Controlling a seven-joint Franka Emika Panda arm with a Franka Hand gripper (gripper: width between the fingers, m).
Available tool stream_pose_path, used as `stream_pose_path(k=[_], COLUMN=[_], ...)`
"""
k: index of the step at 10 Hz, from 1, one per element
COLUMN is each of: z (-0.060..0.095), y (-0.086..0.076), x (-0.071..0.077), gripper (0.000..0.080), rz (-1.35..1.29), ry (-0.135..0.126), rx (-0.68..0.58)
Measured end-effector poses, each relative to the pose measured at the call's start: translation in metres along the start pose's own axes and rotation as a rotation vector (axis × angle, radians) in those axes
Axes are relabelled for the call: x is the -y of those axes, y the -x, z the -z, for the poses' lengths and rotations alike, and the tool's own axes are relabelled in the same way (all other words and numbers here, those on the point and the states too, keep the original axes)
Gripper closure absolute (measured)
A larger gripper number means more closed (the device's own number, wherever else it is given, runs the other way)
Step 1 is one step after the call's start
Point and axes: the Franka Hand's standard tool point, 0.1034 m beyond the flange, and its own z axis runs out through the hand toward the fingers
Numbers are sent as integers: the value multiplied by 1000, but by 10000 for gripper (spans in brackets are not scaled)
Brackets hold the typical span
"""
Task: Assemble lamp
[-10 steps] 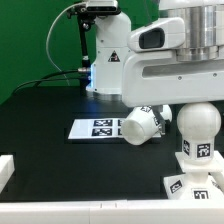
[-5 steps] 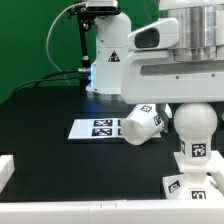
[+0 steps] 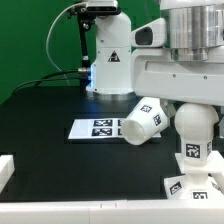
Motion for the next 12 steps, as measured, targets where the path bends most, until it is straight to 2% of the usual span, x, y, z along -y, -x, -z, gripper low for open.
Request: stream_pose_path(k=[4,8,11,12], z=[-1,-1,-1,-1], y=[2,2,-1,0], x=[3,3,4,6], gripper=[225,225,225,225], rz=[-481,-662,-1029,-1075], ry=[-46,-48,-74,-82], rx=[50,70,124,122])
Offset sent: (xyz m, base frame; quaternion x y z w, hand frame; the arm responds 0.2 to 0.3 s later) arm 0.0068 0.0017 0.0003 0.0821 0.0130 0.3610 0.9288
